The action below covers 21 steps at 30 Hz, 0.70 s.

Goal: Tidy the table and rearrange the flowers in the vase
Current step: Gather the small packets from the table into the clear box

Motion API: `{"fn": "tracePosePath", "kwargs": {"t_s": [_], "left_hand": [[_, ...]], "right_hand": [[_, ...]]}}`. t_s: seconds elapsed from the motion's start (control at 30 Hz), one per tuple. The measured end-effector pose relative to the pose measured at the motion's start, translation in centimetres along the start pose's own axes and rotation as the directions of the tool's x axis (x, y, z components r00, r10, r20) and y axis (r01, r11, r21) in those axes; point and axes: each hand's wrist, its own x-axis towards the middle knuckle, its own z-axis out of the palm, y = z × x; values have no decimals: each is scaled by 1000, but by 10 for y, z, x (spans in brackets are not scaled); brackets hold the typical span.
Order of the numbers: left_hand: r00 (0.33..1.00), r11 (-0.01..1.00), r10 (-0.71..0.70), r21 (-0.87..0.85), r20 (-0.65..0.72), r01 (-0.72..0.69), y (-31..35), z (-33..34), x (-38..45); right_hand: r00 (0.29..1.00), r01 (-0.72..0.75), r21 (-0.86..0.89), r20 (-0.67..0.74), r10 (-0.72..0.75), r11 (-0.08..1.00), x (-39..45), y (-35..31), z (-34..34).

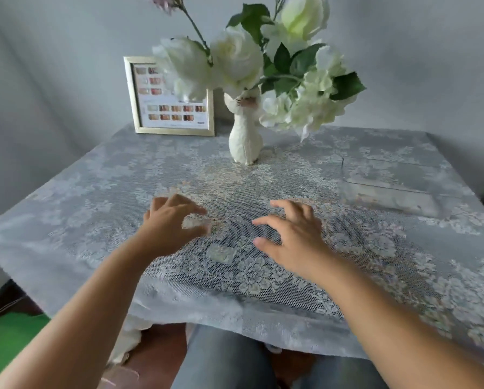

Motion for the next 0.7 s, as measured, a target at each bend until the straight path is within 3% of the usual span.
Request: {"fn": "tracePosePath", "kwargs": {"t_s": [0.13, 0.23, 0.4, 0.57, 0.7], "left_hand": [[1000, 999, 25, -46, -7, -25, -19, 6, -11], [999, 997, 33, -65, -28, -35, -23, 7, -10], [1000, 994, 19, -110, -20, -21, -26, 6, -9], [991, 985, -16, -172, -135, -7, -28, 7, -16], [972, 974, -69, -227, -226, 16, -38, 3, -24]], "right_hand": [[994, 70, -49, 90, -65, 996, 11, -25, 18], [993, 25, -90, 117, -14, 996, 14, -34, 28], [997, -21, -94, 72, 28, 995, 13, -41, 34], [997, -27, -122, 65, 35, 992, 9, -47, 33], [1000, -16, -41, 5, 16, 999, 7, -52, 34]]}}
